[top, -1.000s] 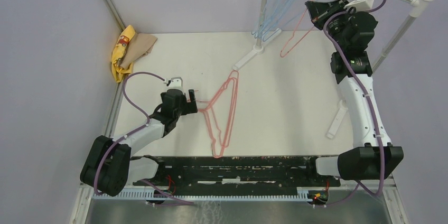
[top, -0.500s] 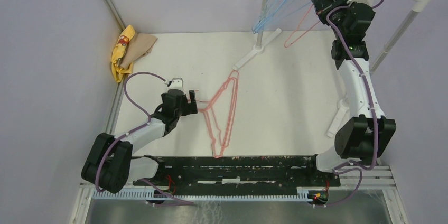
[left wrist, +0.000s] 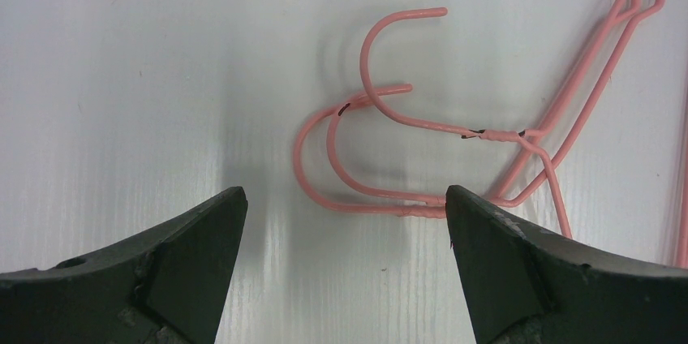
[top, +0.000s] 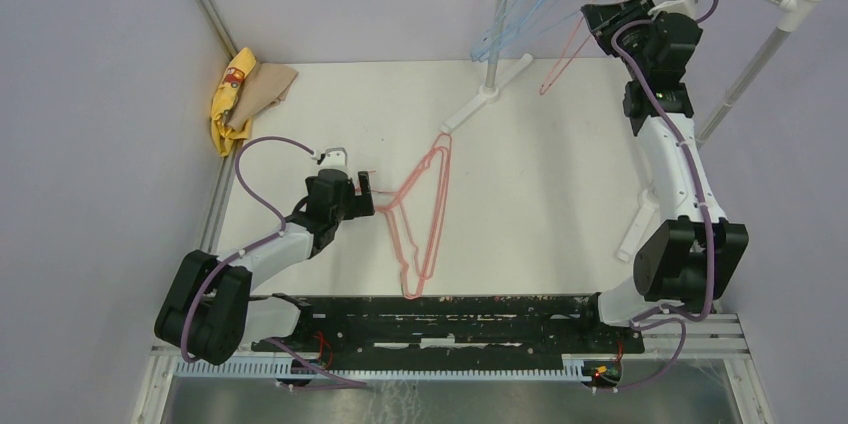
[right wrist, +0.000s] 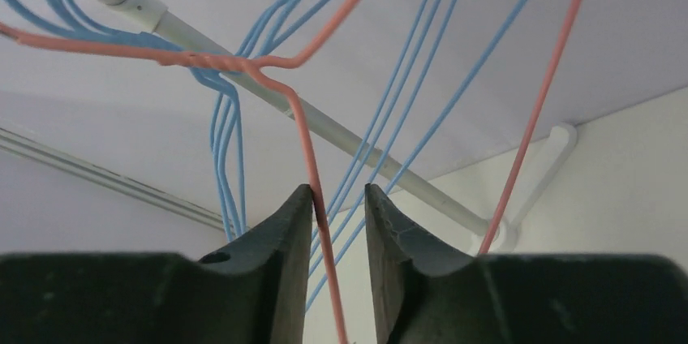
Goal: Organize the hangers
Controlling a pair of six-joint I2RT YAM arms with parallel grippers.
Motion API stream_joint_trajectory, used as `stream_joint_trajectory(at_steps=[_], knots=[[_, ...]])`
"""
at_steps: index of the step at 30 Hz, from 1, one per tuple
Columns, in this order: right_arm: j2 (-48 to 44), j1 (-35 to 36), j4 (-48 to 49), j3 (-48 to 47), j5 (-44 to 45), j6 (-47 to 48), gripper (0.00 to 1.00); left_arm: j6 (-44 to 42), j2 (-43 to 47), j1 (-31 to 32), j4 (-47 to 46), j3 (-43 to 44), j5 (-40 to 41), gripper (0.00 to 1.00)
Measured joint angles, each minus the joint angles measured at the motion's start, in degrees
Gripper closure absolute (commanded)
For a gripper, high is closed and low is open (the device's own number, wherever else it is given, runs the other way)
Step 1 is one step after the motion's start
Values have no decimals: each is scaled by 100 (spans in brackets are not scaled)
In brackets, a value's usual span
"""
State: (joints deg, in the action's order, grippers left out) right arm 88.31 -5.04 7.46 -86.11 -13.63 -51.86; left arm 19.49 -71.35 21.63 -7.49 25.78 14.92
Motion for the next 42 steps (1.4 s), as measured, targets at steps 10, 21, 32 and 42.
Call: stream_joint_trajectory(at_steps=[10,21,32,42], knots=[[-1047,2,-643,835,188,424,36,0,-17,0,-13,0,-2,1],[-2721,2085,-1674,1075,876,2109,37,0,-96,0,-35,0,0,1],[-717,5163,-2474,1604,1816,3344,41,0,-170,0,-33,0,7,1],[1458,5440,-2509,1523,1611,3353,49,2,-166,0,-33,0,7,1]])
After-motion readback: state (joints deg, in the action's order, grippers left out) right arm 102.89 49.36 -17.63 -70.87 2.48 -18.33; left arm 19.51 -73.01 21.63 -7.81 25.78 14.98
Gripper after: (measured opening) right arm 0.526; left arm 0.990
